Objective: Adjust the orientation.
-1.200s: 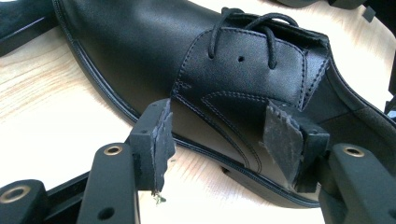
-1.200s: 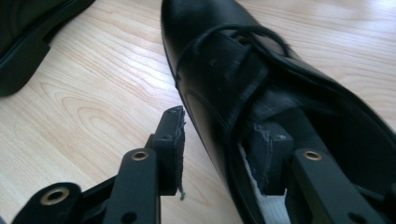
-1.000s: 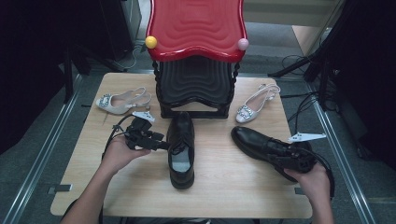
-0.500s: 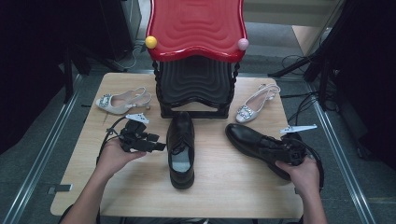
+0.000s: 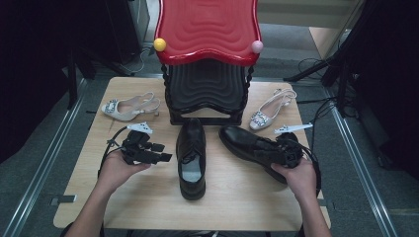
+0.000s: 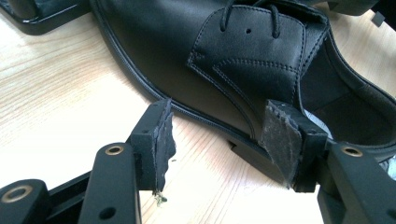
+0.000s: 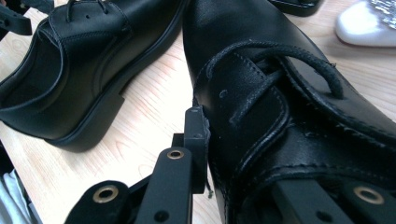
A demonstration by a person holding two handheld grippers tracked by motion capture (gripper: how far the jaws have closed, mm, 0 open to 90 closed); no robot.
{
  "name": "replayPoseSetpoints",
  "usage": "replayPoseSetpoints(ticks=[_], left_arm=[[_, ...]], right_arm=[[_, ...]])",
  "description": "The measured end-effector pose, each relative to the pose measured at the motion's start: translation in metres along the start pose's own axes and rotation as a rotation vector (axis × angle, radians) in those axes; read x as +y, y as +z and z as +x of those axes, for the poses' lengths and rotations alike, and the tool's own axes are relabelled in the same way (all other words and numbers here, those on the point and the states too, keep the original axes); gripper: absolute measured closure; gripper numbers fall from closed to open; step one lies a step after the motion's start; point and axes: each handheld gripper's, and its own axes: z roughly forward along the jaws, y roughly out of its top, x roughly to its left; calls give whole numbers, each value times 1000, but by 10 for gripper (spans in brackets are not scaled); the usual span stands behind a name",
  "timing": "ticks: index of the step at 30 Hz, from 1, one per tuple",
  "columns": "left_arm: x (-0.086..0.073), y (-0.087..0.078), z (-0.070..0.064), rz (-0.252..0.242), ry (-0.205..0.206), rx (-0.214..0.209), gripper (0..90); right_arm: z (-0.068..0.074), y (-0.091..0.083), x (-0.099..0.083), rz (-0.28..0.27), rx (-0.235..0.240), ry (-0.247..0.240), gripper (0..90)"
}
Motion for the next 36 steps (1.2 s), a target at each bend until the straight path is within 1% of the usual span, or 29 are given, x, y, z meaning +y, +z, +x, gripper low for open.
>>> replayPoseSetpoints(ticks=[3, 8, 9, 10, 13, 14, 15, 18, 21, 24, 27, 30, 31, 34, 36], left_arm=[[-3, -2, 0, -3, -6, 11, 434], [-8, -6, -1, -14, -11, 21, 435], [-9, -7, -1, -13, -11, 22, 435], [-9, -7, -2, -14, -12, 22, 435], [-11, -7, -2, -11, -12, 23, 434], [-12, -7, -3, -12, -10, 26, 435], [-12, -7, -3, -11, -10, 24, 435], [-13, -7, -3, -13, -12, 23, 434], [-14, -7, -3, -15, -10, 25, 435], [-13, -7, -3, -17, -11, 26, 434], [-13, -7, -3, -15, -10, 25, 435], [-13, -7, -2, -16, -9, 24, 435], [-13, -7, -2, -16, -10, 24, 435], [-12, -7, -1, -18, -10, 23, 434], [-11, -8, 0, -21, -10, 22, 434]], right_arm=[[5, 8, 6, 4, -8, -14, 811], [14, 21, 14, 9, -14, -24, 803], [17, 25, 16, 11, -16, -19, 803], [17, 25, 16, 11, -16, -19, 803], [20, 32, 18, 20, -21, -25, 800], [22, 37, 19, 30, -30, -23, 793], [22, 37, 19, 30, -30, -23, 793], [26, 47, 20, 44, -46, -24, 770], [29, 48, 19, 36, -57, -14, 761], [30, 51, 18, 46, -63, -38, 751], [28, 50, 15, 55, -57, -41, 731], [26, 45, 13, 56, -53, -47, 704], [25, 41, 11, 53, -49, -49, 677], [24, 37, 10, 48, -53, -57, 663], [22, 30, 8, 40, -45, -58, 653]])
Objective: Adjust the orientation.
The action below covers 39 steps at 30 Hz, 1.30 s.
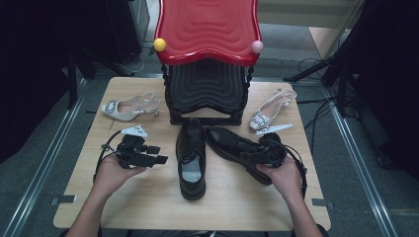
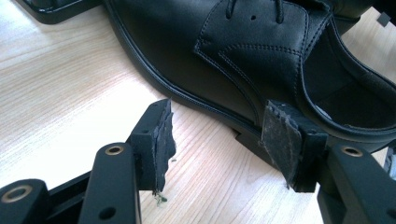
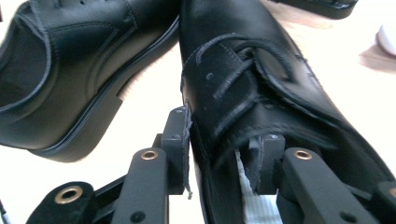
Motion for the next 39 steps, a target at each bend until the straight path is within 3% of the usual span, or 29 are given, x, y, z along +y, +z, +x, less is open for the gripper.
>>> replayPoseSetpoints(ticks=[6, 8, 13, 17, 18, 23, 39], left_arm=[[1, -1, 3, -8, -4, 3, 434], [2, -2, 4, -10, -6, 1, 434], [3, -1, 5, -10, -7, 6, 434], [4, 2, 5, -5, -6, 4, 435], [4, 2, 5, -2, -7, 8, 435], [4, 3, 5, -1, -7, 8, 435], [3, 4, 4, 4, -9, 6, 436]], right_arm=[[-7, -22, -8, -46, 23, -14, 670], [-9, -29, -9, -59, 35, -14, 724], [-13, -41, -13, -52, 2, -18, 885], [-11, -32, -13, 9, -59, -64, 900], [-7, -23, -11, 44, -57, -87, 900], [0, -12, -6, 79, -49, -105, 900], [20, 3, -1, 94, 62, -124, 900]])
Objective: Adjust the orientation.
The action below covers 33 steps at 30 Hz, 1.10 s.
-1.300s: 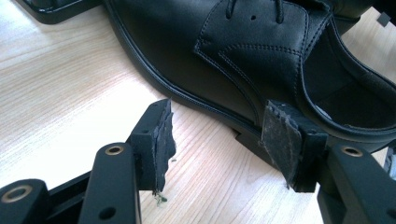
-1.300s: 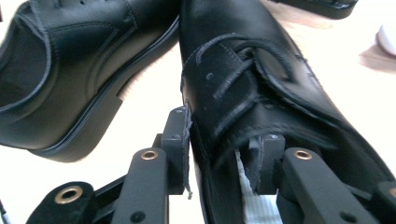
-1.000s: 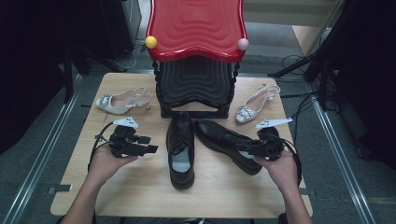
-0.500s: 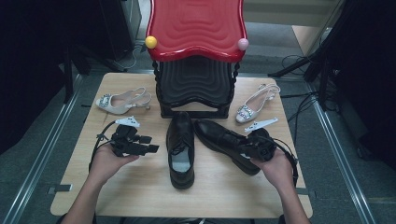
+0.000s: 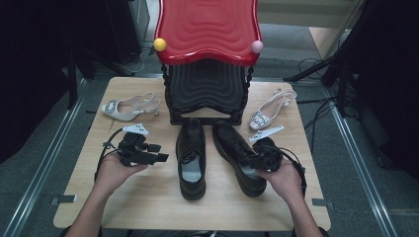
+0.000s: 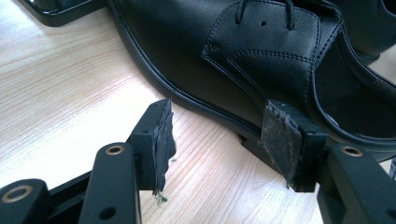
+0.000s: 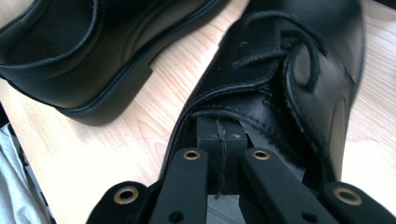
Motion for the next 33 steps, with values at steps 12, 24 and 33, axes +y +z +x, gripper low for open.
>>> replayPoseSetpoints(ticks=[12, 24, 33], left_arm=[[-2, 1, -1, 0, -5, 0, 436], [-8, 2, -3, -2, -16, -5, 438], [-9, 10, -2, 14, -48, -13, 502]], right_arm=[[17, 18, 11, 1, 59, -31, 900], [32, 32, 21, -3, 94, -73, 900], [36, 37, 23, -42, 112, -84, 900]])
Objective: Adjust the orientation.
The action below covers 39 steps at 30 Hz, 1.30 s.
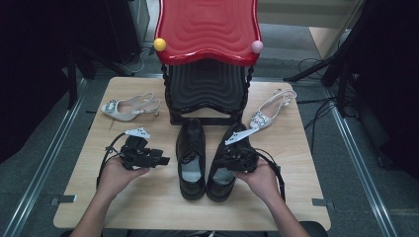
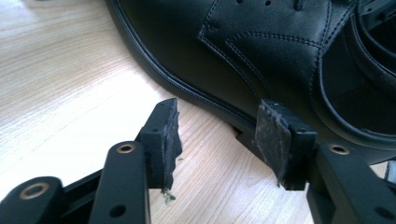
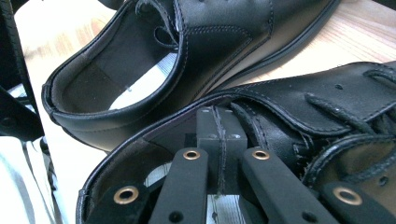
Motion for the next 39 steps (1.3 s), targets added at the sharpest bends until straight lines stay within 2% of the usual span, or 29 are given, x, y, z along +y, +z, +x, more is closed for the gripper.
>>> replayPoseSetpoints(ticks=[2, 7, 8, 11, 13, 14, 18, 20, 22, 24, 27, 29, 33, 39], left_arm=[[0, 1, 0, 8, -2, -1, 514], [4, 3, 3, -1, -21, -5, 601], [5, 3, 3, -1, -24, -10, 652], [8, 6, 6, 6, -33, -13, 683], [9, 8, 7, 0, -25, -6, 728], [10, 9, 8, 2, -19, -11, 783], [14, 13, 12, -3, -4, -20, 857], [17, 14, 13, -4, 7, -15, 900], [19, 17, 16, 0, 6, -16, 900], [20, 21, 19, 4, -3, -8, 900], [22, 28, 26, 3, -27, -7, 900], [23, 33, 28, 19, -31, 6, 900], [26, 42, 30, 37, -29, 3, 900], [27, 53, 26, 72, -16, -7, 900]], right_arm=[[0, -2, -1, -1, -1, 5, 900], [-1, -19, -6, -59, 10, 19, 900], [-1, -28, -8, -85, -2, 24, 900], [-3, -37, -11, -110, -25, 28, 900], [-8, -45, -16, -136, -50, 48, 900], [-13, -51, -20, -150, -76, 71, 900], [-21, -55, -28, -169, -101, 106, 900], [-28, -53, -35, -168, -138, 126, 900], [-31, -51, -37, -166, -155, 129, 900], [-37, -47, -41, -158, -177, 157, 900], [-47, -40, -47, -130, -200, 209, 900], [-52, -35, -50, -109, -211, 226, 900], [-60, -25, -54, -63, -236, 249, 900], [-66, -20, -56, -64, -217, 295, 900]])
